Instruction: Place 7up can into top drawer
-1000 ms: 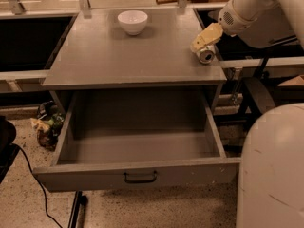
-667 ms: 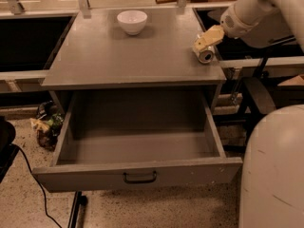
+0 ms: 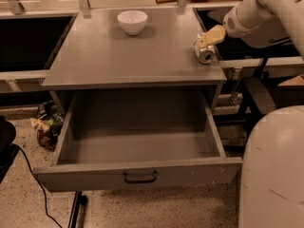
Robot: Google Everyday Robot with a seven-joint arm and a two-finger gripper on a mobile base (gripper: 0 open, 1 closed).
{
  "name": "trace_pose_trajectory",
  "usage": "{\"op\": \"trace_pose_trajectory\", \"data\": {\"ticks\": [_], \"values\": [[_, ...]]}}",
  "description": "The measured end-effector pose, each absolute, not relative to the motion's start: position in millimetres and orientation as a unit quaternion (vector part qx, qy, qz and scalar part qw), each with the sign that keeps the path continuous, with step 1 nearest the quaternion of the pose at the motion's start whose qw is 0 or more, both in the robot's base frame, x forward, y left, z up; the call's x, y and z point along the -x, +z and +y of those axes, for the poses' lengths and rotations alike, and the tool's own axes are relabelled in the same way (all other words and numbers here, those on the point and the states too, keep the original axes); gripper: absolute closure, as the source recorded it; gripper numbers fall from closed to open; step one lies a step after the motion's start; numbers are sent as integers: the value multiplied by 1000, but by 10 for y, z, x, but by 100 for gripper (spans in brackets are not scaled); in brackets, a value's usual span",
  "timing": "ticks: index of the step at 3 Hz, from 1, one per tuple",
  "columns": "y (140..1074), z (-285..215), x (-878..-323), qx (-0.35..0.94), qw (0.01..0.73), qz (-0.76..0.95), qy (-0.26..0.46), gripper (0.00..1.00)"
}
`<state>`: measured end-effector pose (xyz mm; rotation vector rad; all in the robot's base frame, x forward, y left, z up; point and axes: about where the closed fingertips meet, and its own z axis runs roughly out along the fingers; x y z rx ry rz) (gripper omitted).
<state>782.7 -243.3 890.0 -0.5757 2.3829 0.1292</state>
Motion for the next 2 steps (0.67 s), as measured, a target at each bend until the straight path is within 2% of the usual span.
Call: {"op": "trace_pose_trajectory", "data": {"ticks": [2], "values": [[8732,-2343,-8003,227,322,919,29,0]]}}
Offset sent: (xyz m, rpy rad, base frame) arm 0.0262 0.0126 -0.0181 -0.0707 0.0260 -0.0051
